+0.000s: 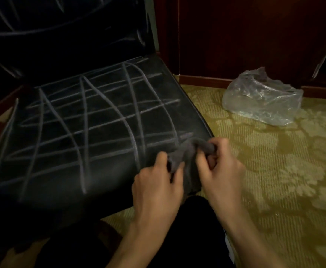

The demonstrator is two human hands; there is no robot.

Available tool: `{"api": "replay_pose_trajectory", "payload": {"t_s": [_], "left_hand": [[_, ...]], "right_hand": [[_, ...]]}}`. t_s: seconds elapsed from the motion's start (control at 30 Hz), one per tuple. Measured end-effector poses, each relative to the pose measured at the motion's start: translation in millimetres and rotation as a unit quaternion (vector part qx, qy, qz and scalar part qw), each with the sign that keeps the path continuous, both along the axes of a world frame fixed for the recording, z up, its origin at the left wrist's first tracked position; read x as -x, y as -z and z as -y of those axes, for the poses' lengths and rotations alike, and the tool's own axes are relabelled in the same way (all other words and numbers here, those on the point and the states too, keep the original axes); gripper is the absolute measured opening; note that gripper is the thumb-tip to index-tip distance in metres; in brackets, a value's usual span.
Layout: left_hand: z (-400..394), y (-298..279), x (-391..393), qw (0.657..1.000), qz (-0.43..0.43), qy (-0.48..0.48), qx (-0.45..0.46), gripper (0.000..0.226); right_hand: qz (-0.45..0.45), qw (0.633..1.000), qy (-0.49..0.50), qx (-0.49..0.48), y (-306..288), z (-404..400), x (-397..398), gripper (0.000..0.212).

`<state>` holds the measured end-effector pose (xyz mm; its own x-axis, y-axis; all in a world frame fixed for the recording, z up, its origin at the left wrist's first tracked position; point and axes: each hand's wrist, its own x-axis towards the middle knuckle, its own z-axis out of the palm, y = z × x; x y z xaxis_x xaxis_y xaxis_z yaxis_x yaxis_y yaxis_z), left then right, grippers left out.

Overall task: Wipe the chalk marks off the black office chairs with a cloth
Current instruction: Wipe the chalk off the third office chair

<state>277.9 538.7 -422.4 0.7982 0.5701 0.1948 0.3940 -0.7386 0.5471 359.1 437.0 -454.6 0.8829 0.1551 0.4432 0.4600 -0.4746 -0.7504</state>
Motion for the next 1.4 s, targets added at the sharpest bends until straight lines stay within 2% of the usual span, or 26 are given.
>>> {"api": "replay_pose_trajectory", "payload": {"t_s": [0.2, 0.37, 0.43, 0.57, 0.67, 0.73, 0.8, 0.93, 1.07, 1.13, 1.3, 1.4], "left_hand": [[-47.2, 9.2, 76.4, 0.983, 0.071, -0.149, 0.082, 0.025], [-94.1, 16.8, 135.7, 0.951, 0.132, -0.263, 0.091, 0.024], [-124.1, 21.8, 154.5, 0.929, 0.136, -0.328, 0.104, 0.031], [-179.7, 35.0, 171.3, 0.855, 0.193, -0.464, 0.131, 0.031], [-201.4, 31.6, 167.7, 0.813, 0.221, -0.513, 0.166, 0.019], [-208.3, 30.3, 166.4, 0.819, 0.255, -0.474, 0.200, 0.008], [-209.5, 32.1, 168.9, 0.835, 0.260, -0.444, 0.195, 0.009], [-211.4, 36.7, 176.4, 0.860, 0.212, -0.437, 0.159, 0.008], [-195.5, 40.6, 183.4, 0.863, 0.187, -0.444, 0.150, 0.040], [-179.1, 40.5, 186.9, 0.876, 0.167, -0.433, 0.130, 0.040], [-137.4, 38.4, 197.5, 0.908, 0.131, -0.388, 0.089, 0.023], [-120.9, 32.9, 196.2, 0.917, 0.147, -0.364, 0.073, 0.020]], "right_hand": [[0.106, 0.987, -0.090, 0.076, -5.2, -54.9, 57.9, 0.012], [0.210, 0.951, -0.194, 0.116, -14.4, -128.5, 100.9, 0.011], [0.248, 0.933, -0.222, 0.141, -20.0, -166.7, 115.1, 0.014], [0.240, 0.900, -0.307, 0.197, -38.1, -251.3, 147.2, 0.042], [0.248, 0.876, -0.344, 0.231, -42.7, -281.4, 159.0, 0.036], [0.260, 0.869, -0.350, 0.235, -35.5, -282.3, 154.5, 0.032], [0.256, 0.874, -0.351, 0.215, -29.6, -275.8, 148.1, 0.030], [0.259, 0.872, -0.347, 0.228, -26.2, -267.9, 146.3, 0.036], [0.287, 0.876, -0.326, 0.209, -19.8, -253.9, 140.4, 0.051], [0.302, 0.879, -0.320, 0.183, -17.7, -243.8, 135.3, 0.045], [0.308, 0.877, -0.329, 0.166, -16.4, -204.2, 121.6, 0.029], [0.289, 0.877, -0.353, 0.154, -18.0, -182.3, 116.1, 0.020]]}}
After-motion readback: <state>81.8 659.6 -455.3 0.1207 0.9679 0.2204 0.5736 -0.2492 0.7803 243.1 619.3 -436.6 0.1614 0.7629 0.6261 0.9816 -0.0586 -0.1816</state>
